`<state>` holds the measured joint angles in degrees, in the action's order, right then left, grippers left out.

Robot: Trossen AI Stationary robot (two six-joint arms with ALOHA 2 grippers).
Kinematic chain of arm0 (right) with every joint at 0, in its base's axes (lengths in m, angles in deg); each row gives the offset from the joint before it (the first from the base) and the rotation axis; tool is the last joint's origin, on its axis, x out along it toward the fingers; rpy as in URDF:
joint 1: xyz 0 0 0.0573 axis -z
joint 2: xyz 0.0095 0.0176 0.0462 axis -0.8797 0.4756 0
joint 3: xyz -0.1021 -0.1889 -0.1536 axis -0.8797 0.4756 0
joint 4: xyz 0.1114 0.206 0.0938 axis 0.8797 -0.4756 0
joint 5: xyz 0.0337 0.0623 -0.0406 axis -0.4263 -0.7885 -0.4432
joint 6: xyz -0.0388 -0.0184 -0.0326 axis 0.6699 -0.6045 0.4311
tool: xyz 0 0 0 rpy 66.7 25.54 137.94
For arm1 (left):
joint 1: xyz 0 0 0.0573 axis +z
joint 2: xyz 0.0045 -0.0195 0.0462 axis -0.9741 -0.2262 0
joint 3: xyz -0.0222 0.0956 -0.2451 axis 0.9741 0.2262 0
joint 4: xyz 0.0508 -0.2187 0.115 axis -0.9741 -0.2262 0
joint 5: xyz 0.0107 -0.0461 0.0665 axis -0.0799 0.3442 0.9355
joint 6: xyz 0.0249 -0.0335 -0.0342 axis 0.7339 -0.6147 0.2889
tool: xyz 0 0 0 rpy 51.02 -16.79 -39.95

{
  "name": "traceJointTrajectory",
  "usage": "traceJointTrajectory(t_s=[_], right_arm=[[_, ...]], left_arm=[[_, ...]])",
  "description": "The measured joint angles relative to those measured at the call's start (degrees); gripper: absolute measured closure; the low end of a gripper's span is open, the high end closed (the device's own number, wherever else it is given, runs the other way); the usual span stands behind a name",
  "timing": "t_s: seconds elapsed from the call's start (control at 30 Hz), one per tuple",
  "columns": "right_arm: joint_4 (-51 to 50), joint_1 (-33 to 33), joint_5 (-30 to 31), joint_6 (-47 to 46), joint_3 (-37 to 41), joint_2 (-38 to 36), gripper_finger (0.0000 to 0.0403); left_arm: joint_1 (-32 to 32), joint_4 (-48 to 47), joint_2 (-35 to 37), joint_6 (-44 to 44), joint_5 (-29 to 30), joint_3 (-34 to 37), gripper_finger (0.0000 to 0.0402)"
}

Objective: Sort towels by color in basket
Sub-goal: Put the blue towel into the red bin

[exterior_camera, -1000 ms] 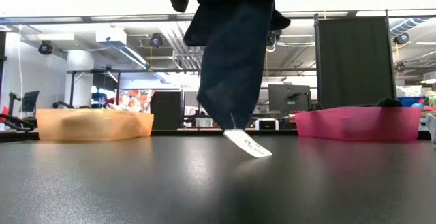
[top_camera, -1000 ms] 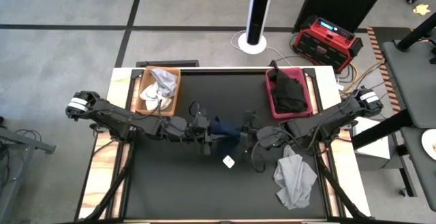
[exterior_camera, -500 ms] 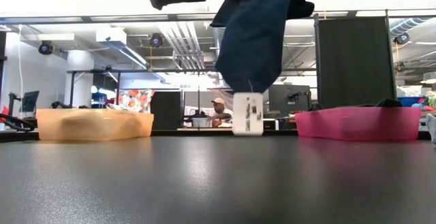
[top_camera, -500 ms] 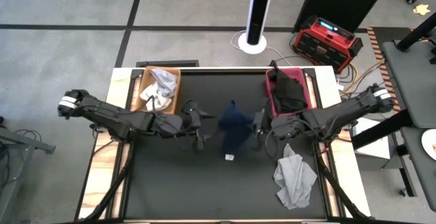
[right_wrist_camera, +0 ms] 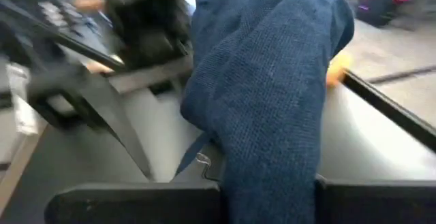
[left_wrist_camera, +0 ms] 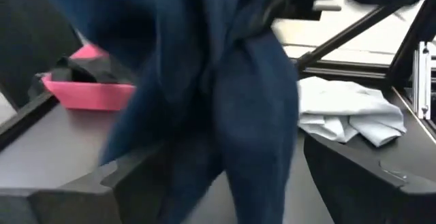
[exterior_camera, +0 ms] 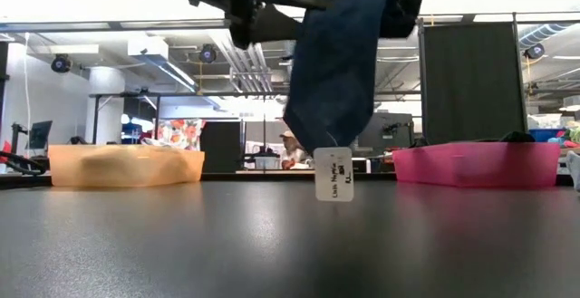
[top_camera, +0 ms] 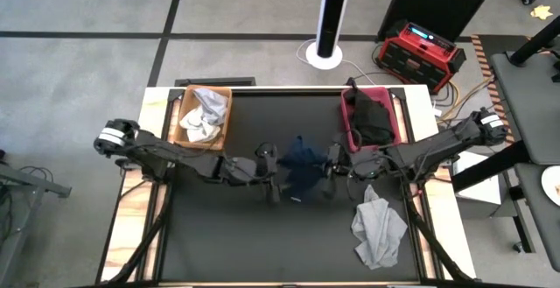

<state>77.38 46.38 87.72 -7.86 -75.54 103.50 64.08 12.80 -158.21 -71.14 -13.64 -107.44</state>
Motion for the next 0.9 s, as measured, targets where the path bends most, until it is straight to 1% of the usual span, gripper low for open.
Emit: traceJointTrajectory(t_s=[0.07,0.17,0.27,0.37,0.47,0.57,0.67,0.7,0.8,0.9], right_arm=[[3.3,0.1,-4.0,-0.4,0.6,0.1,0.039],[6.7,0.3,-11.9,-2.5,1.5,0.7,0.039],[9.5,0.2,-16.0,-4.8,2.6,0.7,0.039],[9.9,0.3,-16.0,-6.0,3.1,0.7,0.039],[9.8,0.3,-15.0,-6.0,3.2,0.7,0.039],[9.5,0.2,-10.8,-5.3,3.2,0.7,0.039],[8.6,0.3,-10.0,-5.0,3.3,0.8,0.039],[8.1,0.3,-9.8,-4.9,3.2,0.8,0.039],[7.5,0.3,-9.5,-4.7,3.2,0.8,0.0382],[6.8,0.3,-9.5,-4.4,3.2,0.7,0.035]], left_arm=[[0.0,2.8,-1.9,-0.1,0.0,-0.1,0.0088],[0.0,7.3,-3.6,1.0,0.3,-0.1,0.0091],[-0.3,10.3,-4.3,4.1,2.4,-0.2,0.0106],[-0.8,12.4,-4.4,7.0,2.4,-0.2,0.0143],[-1.3,12.8,-4.2,8.3,1.4,-0.2,0.02],[-1.7,13.0,-4.1,9.4,0.3,-0.2,0.0275],[-2.0,13.4,-4.0,10.3,0.2,-0.2,0.0366],[-2.1,13.3,-3.9,10.4,0.2,-0.2,0.0382],[-2.3,13.4,-3.7,10.4,0.1,-0.2,0.0386],[-2.4,13.3,-3.3,10.0,0.2,-0.2,0.0395]])
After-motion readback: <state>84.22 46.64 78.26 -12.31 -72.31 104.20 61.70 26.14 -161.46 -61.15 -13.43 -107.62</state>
